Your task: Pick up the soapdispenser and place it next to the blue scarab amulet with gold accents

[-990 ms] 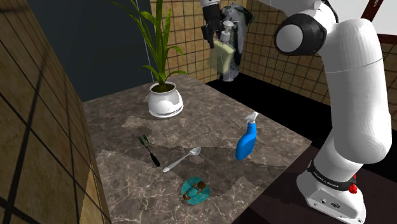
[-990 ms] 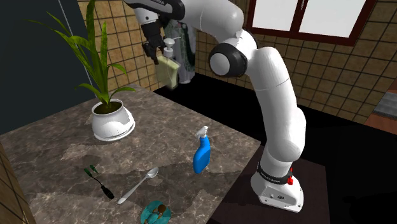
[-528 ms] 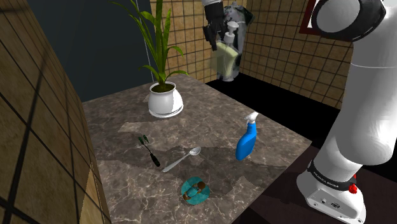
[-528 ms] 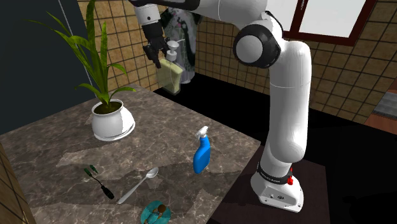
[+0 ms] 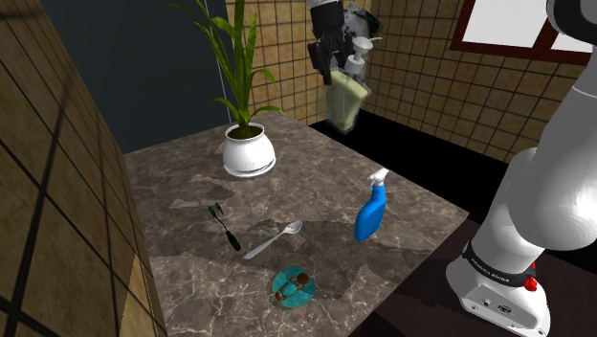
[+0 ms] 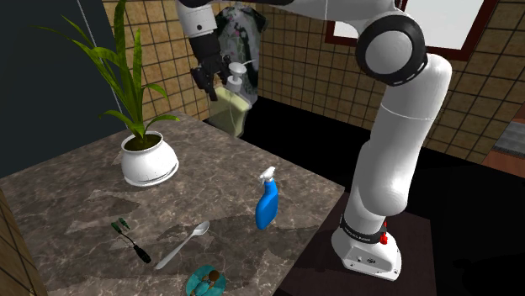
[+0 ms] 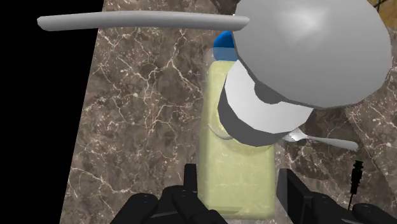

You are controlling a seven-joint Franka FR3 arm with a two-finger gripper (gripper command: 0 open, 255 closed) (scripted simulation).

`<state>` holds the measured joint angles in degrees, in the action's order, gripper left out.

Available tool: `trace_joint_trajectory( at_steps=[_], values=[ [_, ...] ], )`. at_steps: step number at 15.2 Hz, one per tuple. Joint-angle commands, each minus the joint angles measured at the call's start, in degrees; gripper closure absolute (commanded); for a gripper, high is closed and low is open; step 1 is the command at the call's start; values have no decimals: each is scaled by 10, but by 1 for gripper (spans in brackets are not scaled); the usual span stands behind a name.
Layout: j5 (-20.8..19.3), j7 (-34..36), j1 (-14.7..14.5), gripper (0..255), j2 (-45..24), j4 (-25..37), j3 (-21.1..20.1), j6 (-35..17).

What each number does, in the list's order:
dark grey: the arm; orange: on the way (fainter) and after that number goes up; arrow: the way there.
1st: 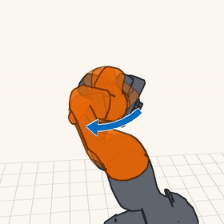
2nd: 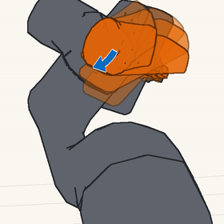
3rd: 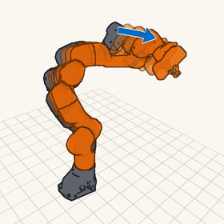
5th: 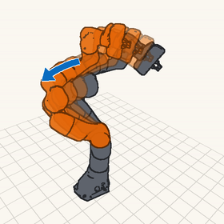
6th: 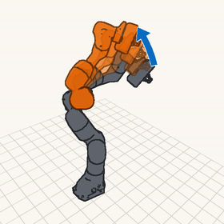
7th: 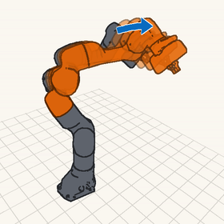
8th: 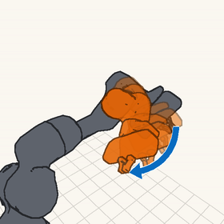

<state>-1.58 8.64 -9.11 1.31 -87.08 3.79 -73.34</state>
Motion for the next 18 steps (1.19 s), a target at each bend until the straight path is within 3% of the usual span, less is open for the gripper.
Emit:
trace_joint_trajectory(
  at_steps=[1,9,18],
  values=[
    [4,25,-12,255,39,-50,-12,-11],
    [35,122,-51,255,144,-161,-67,-17],
    [92,237,-94,255,223,-230,-140,-15]
  ],
)
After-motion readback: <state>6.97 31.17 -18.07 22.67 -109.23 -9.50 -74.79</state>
